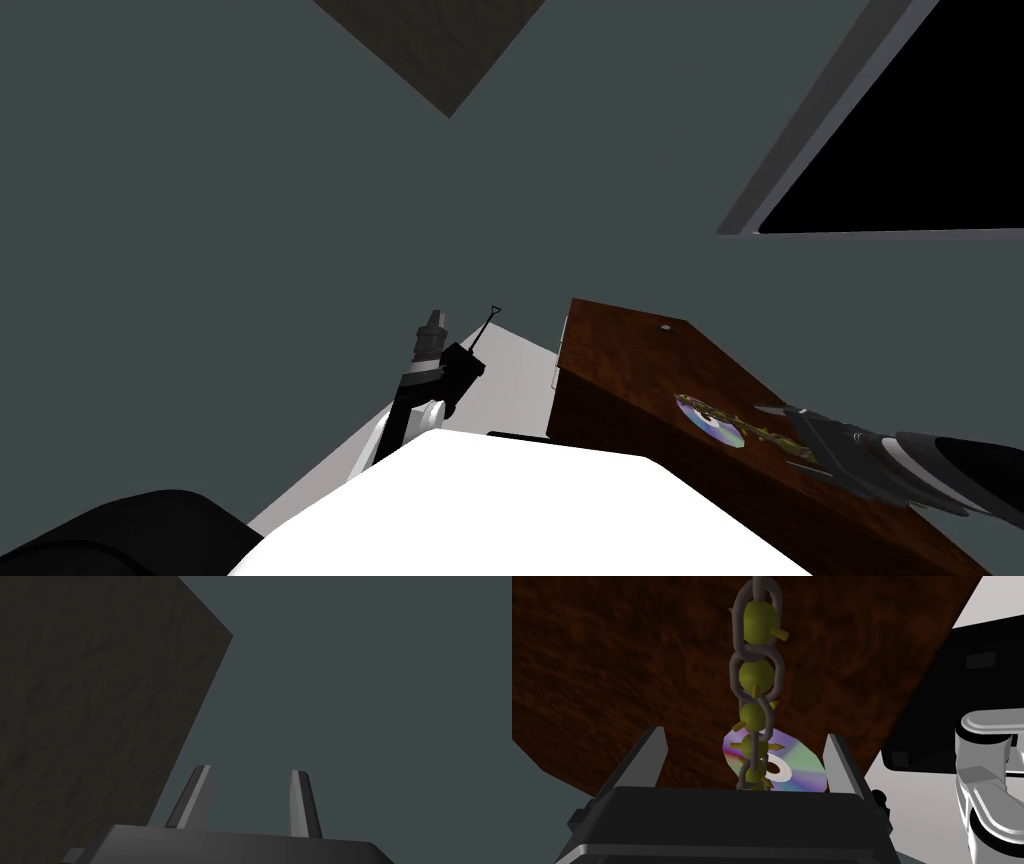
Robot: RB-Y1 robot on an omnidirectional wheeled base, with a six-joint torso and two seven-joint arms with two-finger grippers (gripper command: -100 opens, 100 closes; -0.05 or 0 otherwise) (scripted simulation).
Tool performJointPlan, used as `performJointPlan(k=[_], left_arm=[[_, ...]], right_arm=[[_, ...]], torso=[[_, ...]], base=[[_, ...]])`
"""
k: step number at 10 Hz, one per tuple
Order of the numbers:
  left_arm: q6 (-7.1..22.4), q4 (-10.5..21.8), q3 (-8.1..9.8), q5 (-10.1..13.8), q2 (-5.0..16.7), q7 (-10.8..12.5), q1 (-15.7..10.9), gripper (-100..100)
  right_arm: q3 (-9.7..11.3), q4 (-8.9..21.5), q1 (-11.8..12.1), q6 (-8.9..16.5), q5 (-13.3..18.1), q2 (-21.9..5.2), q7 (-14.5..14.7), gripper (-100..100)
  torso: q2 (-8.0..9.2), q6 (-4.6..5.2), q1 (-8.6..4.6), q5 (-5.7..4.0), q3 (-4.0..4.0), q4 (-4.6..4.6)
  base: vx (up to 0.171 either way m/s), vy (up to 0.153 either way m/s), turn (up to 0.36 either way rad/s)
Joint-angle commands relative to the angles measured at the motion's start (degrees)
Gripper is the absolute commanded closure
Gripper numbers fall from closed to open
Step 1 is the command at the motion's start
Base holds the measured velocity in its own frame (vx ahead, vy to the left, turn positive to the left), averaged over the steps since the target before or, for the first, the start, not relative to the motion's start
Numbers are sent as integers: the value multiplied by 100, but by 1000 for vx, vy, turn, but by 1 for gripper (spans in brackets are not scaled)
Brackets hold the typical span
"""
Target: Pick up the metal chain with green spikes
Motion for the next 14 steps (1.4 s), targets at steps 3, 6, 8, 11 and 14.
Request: performJointPlan(k=[3,6,8,11,14], left_arm=[[0,0,0,0,0,0,0,0],[0,0,0,0,0,0,0,0],[0,0,0,0,0,0,0,0],[0,0,0,0,0,0,0,0],[0,0,0,0,0,0,0,0]], right_arm=[[112,44,-28,139,56,222,81,-100],[127,46,-18,177,64,271,102,100],[123,46,-19,179,64,267,103,100],[124,46,-18,179,64,267,103,0],[-2,-65,68,100,2,33,-5,100]], torso=[[1,-1,-1,0,1,1],[11,1,1,1,7,3],[11,2,3,-2,6,2],[11,3,3,-1,6,2],[13,4,13,5,8,3]], base=[[11,-8,48],[-3,-3,10],[0,0,0],[0,0,0],[-2,9,-56]])
